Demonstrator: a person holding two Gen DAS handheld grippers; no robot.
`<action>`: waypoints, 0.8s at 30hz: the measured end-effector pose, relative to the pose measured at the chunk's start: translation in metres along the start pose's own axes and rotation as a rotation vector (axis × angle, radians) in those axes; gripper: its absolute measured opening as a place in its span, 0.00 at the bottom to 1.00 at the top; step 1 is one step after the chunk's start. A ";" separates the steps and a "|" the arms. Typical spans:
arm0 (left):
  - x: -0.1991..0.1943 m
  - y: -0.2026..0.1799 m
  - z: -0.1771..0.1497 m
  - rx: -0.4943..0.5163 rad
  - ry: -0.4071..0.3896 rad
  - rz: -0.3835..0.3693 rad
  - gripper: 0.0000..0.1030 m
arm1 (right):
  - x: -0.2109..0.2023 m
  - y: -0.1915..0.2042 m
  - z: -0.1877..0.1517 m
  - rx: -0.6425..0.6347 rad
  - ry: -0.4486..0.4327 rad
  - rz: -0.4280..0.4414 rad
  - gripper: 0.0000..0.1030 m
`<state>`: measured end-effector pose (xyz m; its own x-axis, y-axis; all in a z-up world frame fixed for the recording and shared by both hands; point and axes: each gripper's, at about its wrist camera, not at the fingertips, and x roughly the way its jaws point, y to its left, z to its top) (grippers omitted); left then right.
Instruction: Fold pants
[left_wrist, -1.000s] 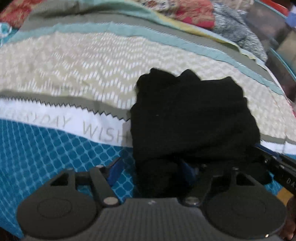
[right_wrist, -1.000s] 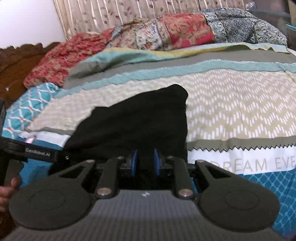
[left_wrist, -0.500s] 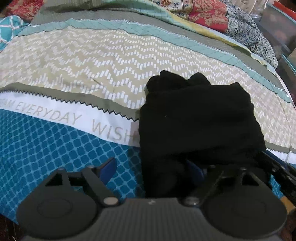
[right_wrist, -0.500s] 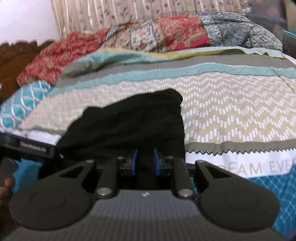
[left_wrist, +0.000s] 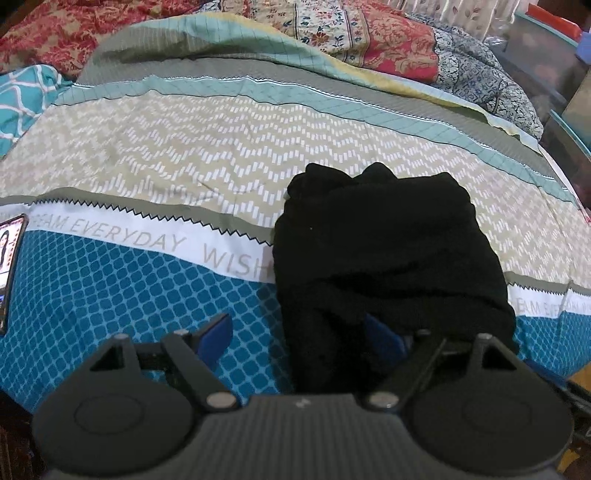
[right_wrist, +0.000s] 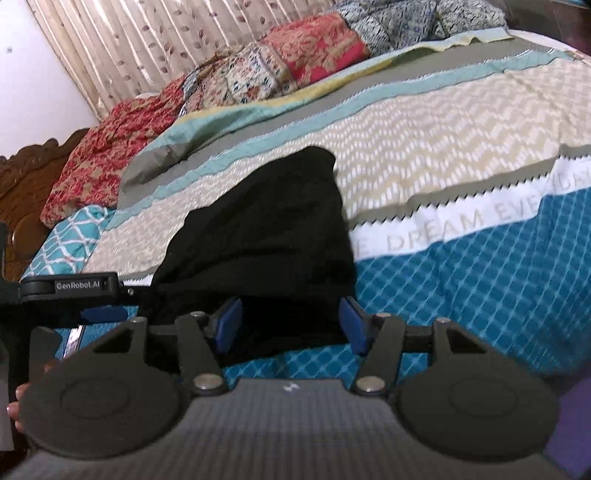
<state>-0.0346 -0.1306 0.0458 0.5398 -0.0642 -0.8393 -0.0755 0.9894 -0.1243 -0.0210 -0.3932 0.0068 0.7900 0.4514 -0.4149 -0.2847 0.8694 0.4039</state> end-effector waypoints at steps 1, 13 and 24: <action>-0.002 0.000 -0.002 0.000 -0.001 0.002 0.81 | 0.001 0.001 -0.002 -0.002 0.006 0.006 0.60; -0.016 0.001 -0.024 0.020 -0.025 0.052 0.81 | 0.000 0.008 -0.021 0.031 0.039 0.026 0.61; -0.024 -0.001 -0.036 0.049 -0.038 0.067 0.84 | -0.010 0.010 -0.030 0.058 0.025 0.024 0.63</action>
<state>-0.0779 -0.1349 0.0473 0.5665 0.0061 -0.8240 -0.0721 0.9965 -0.0422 -0.0479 -0.3829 -0.0098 0.7695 0.4778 -0.4239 -0.2710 0.8452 0.4606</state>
